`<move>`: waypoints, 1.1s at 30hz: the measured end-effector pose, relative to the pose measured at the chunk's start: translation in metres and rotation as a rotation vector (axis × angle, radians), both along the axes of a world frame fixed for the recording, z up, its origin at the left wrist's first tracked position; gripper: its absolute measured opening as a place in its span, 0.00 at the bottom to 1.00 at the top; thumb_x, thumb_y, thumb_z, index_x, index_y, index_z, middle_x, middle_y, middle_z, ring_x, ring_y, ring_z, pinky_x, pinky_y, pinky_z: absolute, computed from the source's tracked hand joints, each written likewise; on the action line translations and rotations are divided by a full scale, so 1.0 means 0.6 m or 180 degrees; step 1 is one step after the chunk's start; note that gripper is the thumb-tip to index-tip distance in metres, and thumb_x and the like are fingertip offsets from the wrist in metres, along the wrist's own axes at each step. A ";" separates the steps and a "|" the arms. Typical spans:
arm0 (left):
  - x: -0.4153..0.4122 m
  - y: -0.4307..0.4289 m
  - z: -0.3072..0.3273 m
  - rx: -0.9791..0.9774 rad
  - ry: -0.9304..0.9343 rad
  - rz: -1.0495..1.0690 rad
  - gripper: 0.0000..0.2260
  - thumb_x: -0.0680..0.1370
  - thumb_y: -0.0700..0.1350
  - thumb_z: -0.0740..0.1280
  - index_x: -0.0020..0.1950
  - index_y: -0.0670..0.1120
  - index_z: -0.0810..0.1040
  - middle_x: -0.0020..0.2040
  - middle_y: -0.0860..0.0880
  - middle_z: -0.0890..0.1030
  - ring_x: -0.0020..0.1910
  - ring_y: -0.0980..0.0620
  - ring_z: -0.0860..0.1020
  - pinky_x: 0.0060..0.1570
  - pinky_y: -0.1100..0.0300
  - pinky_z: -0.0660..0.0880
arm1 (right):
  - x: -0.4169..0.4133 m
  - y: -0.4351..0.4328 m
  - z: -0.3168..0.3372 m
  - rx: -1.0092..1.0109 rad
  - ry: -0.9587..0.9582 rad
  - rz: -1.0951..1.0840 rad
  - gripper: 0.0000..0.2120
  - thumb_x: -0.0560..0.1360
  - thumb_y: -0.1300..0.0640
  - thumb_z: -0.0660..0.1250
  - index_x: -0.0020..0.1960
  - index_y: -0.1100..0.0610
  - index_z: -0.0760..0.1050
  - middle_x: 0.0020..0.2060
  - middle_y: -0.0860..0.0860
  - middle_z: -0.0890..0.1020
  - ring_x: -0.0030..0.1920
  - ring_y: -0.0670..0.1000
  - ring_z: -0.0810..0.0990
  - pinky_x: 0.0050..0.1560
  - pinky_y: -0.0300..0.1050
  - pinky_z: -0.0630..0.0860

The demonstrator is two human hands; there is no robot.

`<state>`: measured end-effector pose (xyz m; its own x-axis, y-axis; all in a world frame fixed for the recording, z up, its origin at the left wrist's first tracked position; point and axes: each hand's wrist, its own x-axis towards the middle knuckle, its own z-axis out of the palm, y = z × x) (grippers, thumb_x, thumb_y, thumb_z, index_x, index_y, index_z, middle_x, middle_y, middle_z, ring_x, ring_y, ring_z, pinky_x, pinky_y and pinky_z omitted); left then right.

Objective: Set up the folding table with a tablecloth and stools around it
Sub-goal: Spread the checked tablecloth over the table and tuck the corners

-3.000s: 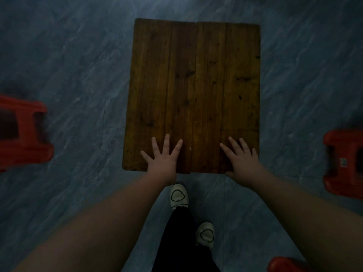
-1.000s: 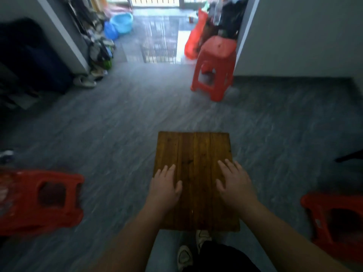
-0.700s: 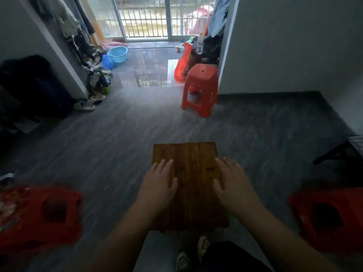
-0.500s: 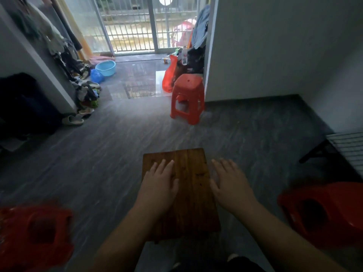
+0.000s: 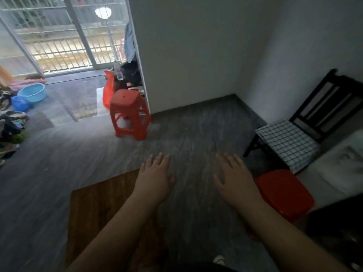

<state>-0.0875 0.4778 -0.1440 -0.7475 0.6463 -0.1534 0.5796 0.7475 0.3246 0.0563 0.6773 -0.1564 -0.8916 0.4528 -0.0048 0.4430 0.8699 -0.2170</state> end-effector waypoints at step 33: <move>-0.397 0.996 -0.061 -0.0095 0.0246 -0.2539 0.29 0.81 0.56 0.58 0.80 0.49 0.57 0.79 0.46 0.61 0.78 0.44 0.58 0.76 0.46 0.57 | -0.223 0.743 -0.036 -0.0689 0.0156 -0.2594 0.32 0.80 0.43 0.56 0.80 0.52 0.54 0.79 0.53 0.58 0.79 0.56 0.51 0.78 0.56 0.52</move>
